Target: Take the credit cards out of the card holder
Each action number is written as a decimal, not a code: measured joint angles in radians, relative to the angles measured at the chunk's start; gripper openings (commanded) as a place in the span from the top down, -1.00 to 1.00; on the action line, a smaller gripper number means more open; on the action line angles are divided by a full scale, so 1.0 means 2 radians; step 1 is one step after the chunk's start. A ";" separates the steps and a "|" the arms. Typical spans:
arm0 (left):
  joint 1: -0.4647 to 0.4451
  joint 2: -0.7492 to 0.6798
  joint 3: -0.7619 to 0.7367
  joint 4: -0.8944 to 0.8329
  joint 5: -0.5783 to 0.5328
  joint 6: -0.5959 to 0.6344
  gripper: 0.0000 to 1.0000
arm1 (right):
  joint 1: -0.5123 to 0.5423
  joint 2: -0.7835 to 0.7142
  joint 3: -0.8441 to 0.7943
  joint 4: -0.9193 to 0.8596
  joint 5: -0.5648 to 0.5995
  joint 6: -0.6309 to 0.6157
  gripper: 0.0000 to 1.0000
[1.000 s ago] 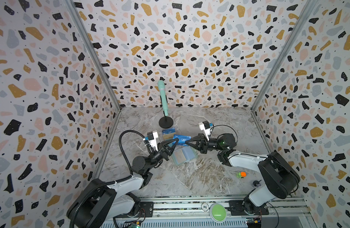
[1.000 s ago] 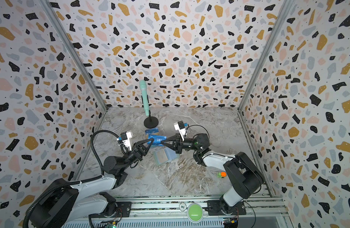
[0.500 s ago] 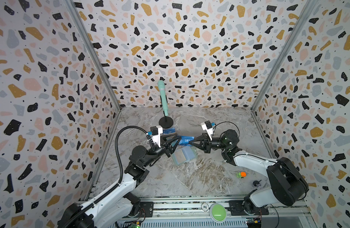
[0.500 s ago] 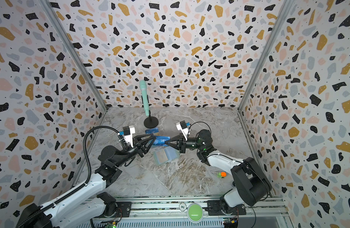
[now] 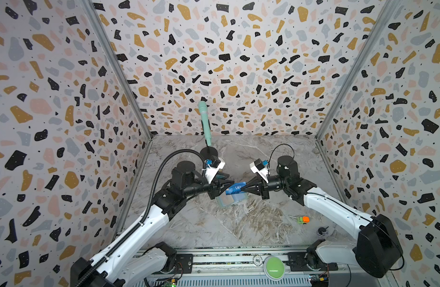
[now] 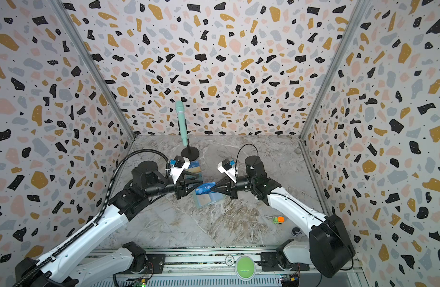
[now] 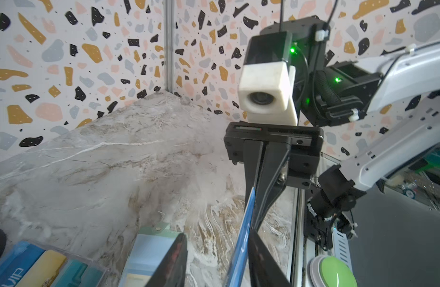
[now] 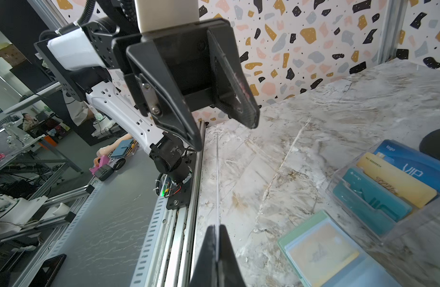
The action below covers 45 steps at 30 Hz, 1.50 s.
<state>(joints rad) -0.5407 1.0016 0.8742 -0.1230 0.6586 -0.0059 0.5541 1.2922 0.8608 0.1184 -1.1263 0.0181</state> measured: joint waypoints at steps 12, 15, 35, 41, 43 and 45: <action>0.000 0.060 0.062 -0.156 0.052 0.107 0.31 | 0.021 0.013 0.023 -0.096 -0.021 -0.082 1.00; 0.000 0.076 0.076 -0.187 0.067 0.128 0.36 | 0.024 0.018 0.023 -0.102 -0.021 -0.089 1.00; 0.000 0.098 0.084 -0.265 0.106 0.194 0.65 | 0.030 0.037 0.034 -0.114 -0.026 -0.109 1.00; 0.000 0.098 0.084 -0.266 0.106 0.194 0.69 | 0.034 0.040 0.037 -0.122 -0.024 -0.112 1.00; 0.000 0.098 0.084 -0.266 0.106 0.194 0.72 | 0.035 0.040 0.037 -0.124 -0.024 -0.113 1.00; 0.000 0.098 0.084 -0.267 0.106 0.194 0.77 | 0.037 0.041 0.037 -0.125 -0.022 -0.113 1.00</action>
<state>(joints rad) -0.5407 1.1973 1.0416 -0.6567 0.8711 0.3824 0.6273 1.3735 0.9344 -0.1322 -1.1706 -0.2077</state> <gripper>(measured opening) 0.137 0.046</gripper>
